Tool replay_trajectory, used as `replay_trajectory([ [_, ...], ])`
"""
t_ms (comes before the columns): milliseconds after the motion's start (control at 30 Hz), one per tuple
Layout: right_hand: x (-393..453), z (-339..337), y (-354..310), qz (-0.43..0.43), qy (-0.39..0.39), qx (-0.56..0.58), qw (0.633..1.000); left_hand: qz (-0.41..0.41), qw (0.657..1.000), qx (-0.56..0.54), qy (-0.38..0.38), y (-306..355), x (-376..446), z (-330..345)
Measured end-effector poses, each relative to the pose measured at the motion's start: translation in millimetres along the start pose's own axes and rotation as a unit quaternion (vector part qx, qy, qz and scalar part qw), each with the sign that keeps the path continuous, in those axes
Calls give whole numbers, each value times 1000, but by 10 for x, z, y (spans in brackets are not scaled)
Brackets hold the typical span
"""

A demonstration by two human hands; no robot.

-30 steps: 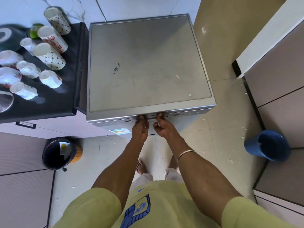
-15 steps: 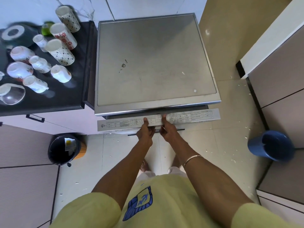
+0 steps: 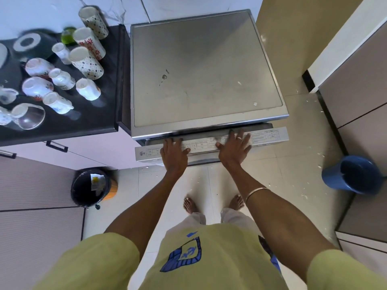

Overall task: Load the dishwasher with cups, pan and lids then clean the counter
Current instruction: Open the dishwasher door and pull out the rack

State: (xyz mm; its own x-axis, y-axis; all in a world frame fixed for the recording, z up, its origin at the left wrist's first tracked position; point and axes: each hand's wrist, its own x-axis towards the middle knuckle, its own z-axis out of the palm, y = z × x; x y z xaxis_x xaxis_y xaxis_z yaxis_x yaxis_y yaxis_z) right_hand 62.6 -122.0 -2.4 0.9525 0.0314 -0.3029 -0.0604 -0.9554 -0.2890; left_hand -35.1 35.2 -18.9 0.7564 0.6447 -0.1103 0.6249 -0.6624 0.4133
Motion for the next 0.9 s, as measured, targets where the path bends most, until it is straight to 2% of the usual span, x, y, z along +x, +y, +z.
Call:
replay_trajectory([
  [133,-34,41,247,-78,-25,-59,995,24,1000,15,3,-58,-128,15],
  [333,-156,33,754,-177,-43,-38,982,24,996,88,-2,-76,-474,167],
  [433,-223,44,981,-232,-53,-75,968,12,993,116,-16,-109,-651,205],
  [900,-1112,411,1864,-247,-118,-113,955,21,998,23,-47,-527,-1881,591],
])
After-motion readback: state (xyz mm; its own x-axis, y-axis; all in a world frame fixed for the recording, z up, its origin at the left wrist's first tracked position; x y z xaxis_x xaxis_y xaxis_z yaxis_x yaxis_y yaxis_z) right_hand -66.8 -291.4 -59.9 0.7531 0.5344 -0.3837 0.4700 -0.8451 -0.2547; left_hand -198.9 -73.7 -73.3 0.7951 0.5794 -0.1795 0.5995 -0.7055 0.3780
